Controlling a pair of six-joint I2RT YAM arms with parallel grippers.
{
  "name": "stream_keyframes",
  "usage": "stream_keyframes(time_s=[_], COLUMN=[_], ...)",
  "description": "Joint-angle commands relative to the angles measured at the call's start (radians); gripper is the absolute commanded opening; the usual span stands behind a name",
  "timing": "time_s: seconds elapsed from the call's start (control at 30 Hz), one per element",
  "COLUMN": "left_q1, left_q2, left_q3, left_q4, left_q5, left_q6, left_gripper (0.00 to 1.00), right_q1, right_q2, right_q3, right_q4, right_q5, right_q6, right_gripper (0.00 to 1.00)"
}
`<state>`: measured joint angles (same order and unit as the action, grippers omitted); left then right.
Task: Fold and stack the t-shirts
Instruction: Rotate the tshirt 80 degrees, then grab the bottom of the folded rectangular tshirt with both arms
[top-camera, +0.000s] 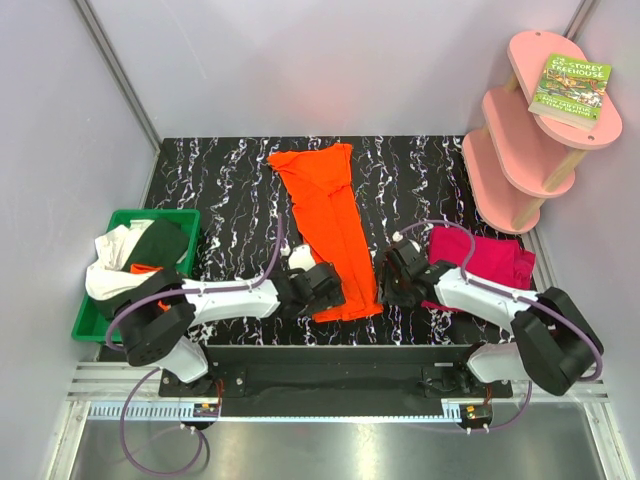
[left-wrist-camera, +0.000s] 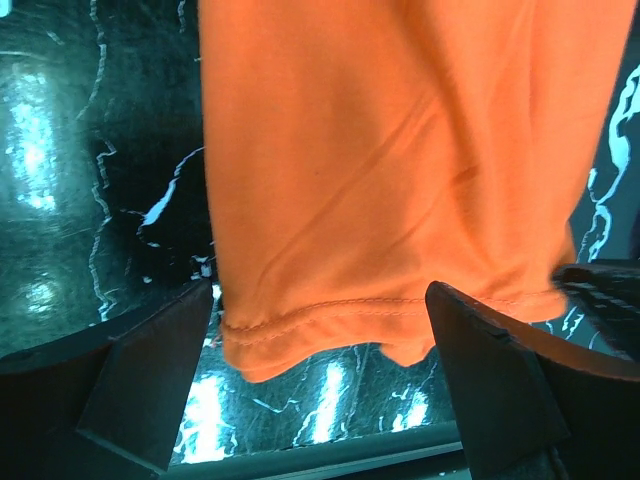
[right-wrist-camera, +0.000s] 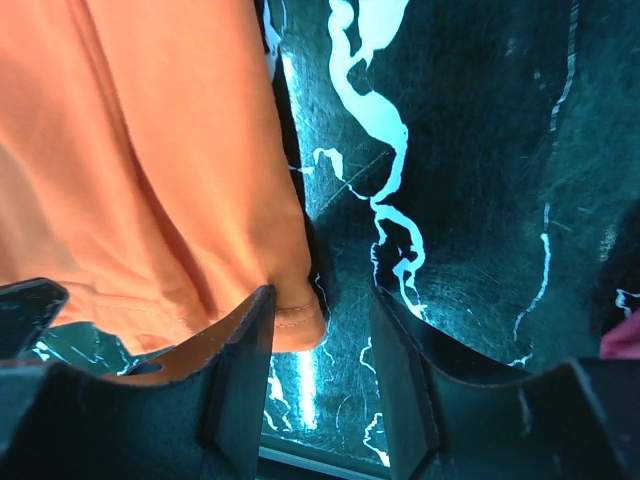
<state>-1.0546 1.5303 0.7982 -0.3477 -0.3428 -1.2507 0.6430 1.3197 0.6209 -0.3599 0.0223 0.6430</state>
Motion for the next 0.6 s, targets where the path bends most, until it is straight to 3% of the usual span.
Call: stream_keyframes(time_s=[0.0, 0.07, 0.37, 0.57], left_q1=[-0.005, -0.005, -0.007, -0.013], left_q2=[0.050, 0.053, 0.033, 0.004], left_q3=[0.021, 0.027, 0.042, 0.021], left_q4=[0.000, -0.005, -0.077, -0.099], left_q5=[-0.009, -0.005, -0.013, 0.008], left_q6=[-0.015, -0.013, -0.015, -0.015], left_gripper=[0.96, 0.95, 0.90, 0.80], right_q1=[0.000, -0.002, -0.002, 0.003], right_q2=[0.036, 0.059, 0.039, 0.013], right_q3=[0.008, 0.016, 0.017, 0.031], right_q4=[0.035, 0.032, -0.004, -0.039], right_q5=[-0.019, -0.047, -0.067, -0.073], right_q6=[-0.023, -0.023, 0.004, 0.023], right_gripper=[0.50, 0.49, 0.26, 0.12])
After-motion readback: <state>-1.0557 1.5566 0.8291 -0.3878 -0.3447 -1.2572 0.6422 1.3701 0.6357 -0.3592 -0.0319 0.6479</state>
